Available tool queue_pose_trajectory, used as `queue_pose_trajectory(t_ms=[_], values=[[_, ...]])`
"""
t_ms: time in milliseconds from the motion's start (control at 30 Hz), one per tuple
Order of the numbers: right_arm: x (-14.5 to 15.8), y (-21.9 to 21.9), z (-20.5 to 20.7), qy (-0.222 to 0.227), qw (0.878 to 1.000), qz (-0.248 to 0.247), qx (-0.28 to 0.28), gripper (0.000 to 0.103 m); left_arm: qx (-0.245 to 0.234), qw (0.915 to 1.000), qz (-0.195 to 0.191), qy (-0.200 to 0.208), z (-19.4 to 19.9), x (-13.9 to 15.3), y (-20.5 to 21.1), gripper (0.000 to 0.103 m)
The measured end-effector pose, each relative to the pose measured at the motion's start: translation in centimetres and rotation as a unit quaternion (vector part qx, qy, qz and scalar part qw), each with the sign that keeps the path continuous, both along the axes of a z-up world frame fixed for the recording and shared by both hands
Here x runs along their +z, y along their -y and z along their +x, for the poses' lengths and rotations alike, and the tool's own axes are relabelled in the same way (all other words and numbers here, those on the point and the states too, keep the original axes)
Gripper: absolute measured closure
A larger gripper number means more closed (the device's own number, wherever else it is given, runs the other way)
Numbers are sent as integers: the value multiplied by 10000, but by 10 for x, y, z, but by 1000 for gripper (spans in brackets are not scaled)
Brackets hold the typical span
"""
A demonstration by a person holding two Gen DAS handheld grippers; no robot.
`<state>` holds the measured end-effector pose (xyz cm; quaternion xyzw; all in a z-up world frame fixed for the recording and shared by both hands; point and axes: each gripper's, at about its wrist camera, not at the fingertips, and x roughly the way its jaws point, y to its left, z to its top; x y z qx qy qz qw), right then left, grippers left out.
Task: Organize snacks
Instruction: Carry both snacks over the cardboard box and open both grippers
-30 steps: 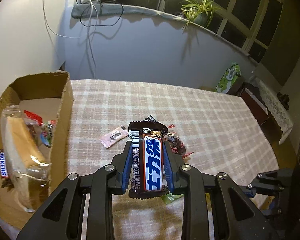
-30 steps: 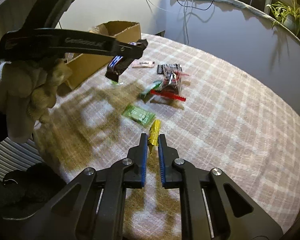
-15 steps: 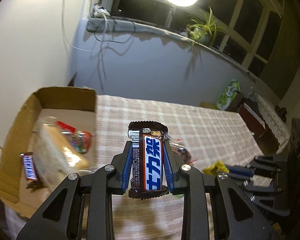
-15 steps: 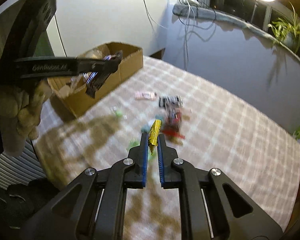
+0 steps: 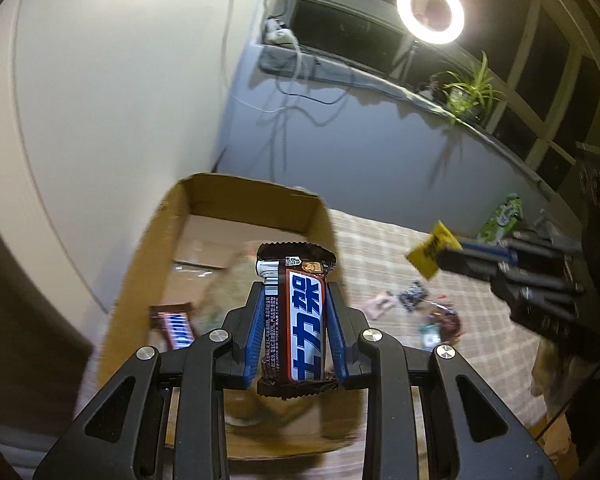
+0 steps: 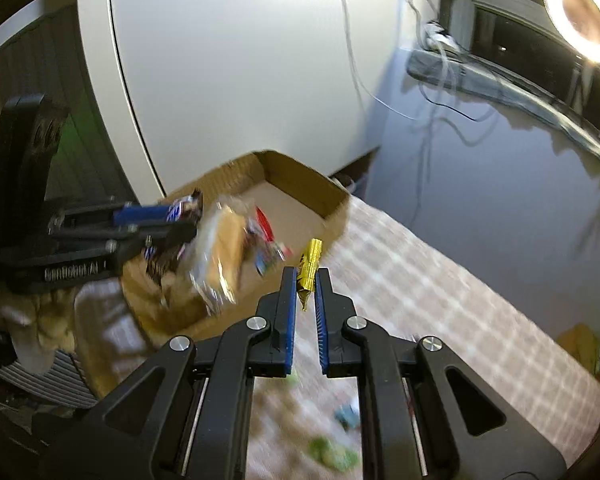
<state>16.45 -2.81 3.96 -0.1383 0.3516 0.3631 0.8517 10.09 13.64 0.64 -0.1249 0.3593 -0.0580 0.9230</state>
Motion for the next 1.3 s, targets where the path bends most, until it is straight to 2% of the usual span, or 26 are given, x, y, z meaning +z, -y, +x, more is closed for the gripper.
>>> queue_pose_trajectory(t_ms=[267, 500, 533, 600, 633, 667, 833, 933, 1100, 1300], values=[[-7, -63, 33, -176, 9993, 29, 326, 94, 143, 9997, 113, -130, 6, -10, -20, 76], [-17, -88, 46, -353, 9983, 26, 456, 94, 238, 9992, 224, -214, 8, -15, -25, 76], [-18, -90, 46, -378, 9982, 29, 455, 91, 271, 9992, 229, -209, 7, -15, -27, 75], [-18, -91, 47, -405, 9982, 21, 452, 71, 289, 9991, 245, -193, 6, -14, -27, 74], [-16, -89, 44, -359, 9985, 27, 424, 53, 313, 9990, 264, -170, 5, -13, -28, 74], [-14, -88, 42, -311, 9987, 47, 410, 43, 331, 9989, 288, -155, 4, -12, -28, 73], [1, -73, 35, -198, 9991, 191, 308, 40, 384, 9987, 321, -73, -2, -5, -27, 72], [6, -62, 31, -139, 9995, 202, 218, 33, 377, 9988, 311, -18, -6, -1, -23, 72], [11, -41, 21, -64, 9998, 141, 132, 32, 272, 9992, 295, 87, -14, 6, -10, 72], [14, 0, 10, 32, 9998, 170, -80, 31, -74, 9996, 235, 134, -21, 8, 20, 72]])
